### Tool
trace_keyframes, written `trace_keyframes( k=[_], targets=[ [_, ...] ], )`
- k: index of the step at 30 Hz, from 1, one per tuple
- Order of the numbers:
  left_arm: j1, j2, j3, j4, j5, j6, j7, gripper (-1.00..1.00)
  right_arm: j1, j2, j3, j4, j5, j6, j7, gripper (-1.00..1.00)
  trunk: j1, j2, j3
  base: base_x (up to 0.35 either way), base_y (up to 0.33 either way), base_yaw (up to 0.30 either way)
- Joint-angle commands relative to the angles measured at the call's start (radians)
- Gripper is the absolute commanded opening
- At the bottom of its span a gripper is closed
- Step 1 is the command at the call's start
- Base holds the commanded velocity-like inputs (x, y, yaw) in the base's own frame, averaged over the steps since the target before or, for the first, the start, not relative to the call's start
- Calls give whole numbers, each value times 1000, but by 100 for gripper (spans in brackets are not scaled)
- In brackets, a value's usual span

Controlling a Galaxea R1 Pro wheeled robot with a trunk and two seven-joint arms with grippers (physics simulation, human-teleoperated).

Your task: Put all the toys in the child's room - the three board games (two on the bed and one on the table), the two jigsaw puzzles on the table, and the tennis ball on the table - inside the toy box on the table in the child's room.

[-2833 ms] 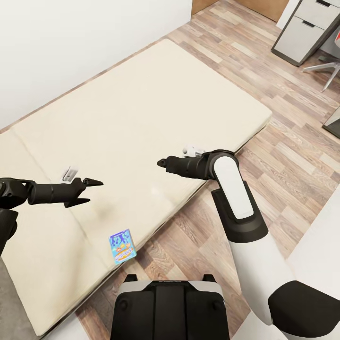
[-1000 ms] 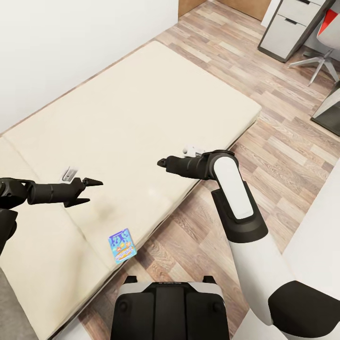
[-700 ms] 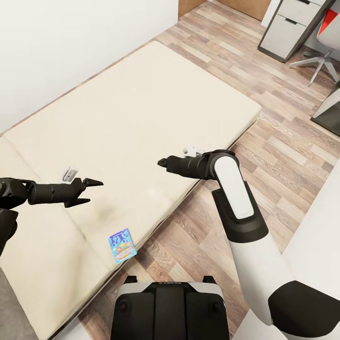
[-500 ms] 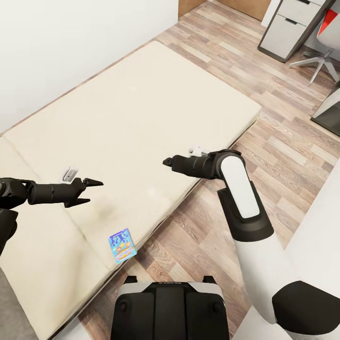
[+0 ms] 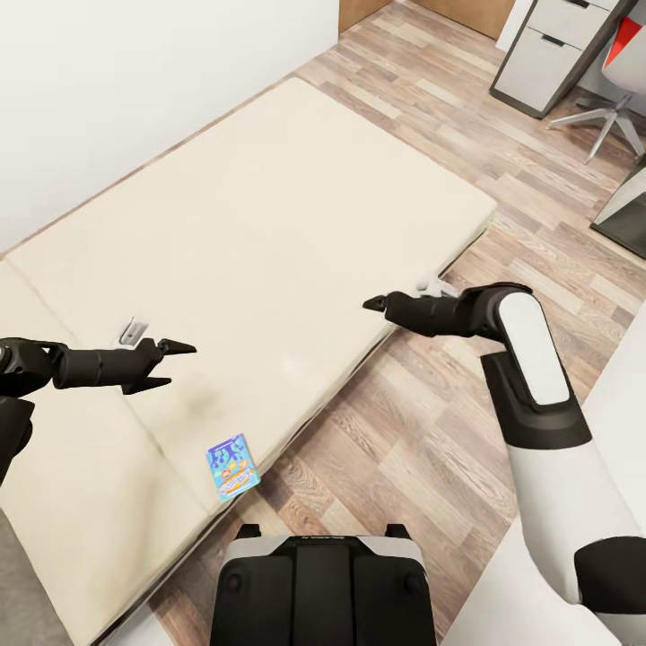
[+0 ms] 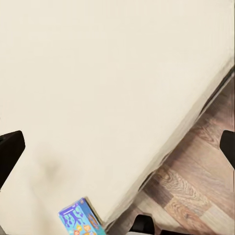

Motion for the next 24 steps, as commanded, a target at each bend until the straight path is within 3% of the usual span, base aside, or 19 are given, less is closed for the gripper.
trace_keyframes(
  k=[1, 5, 9, 10, 12, 13, 17, 24],
  targets=[
    [-1, 1, -1, 0, 10, 0, 10, 100, -1, -16, -10, -1, -26, 3, -10, 100, 1, -2, -1, 0, 0, 0],
    [-1, 1, -2, 0, 10, 0, 11, 100, -1, -76, -23, 2, -107, 5, -10, 100, 1, -2, -1, 0, 0, 0],
    [-1, 1, 0, 0, 10, 0, 11, 100, 3, -167, -28, 13, -242, 7, -11, 100, 1, -2, -1, 0, 0, 0],
    [-1, 1, 2, 0, 10, 0, 10, 100, 26, -191, -28, 16, -279, 8, -11, 100, 1, -2, -1, 0, 0, 0],
    [-1, 1, 5, 0, 10, 0, 10, 100, 70, -209, -29, 21, -310, 9, -10, 100, 1, -2, -1, 0, 0, 0],
    [-1, 1, 7, -1, 10, 0, 10, 100, 124, -222, -31, 29, -333, 11, -7, 100, 1, -2, -1, 0, 0, 0],
    [-1, 1, 15, -2, 10, 0, 9, 100, 245, -243, -46, 76, -380, 20, 30, 100, 1, -2, -1, 0, 0, 0],
    [-1, 12, 36, -3, 11, 0, 9, 100, 330, -280, -48, 152, -390, 20, 154, 100, 1, -2, -1, 0, 0, 0]
  ],
)
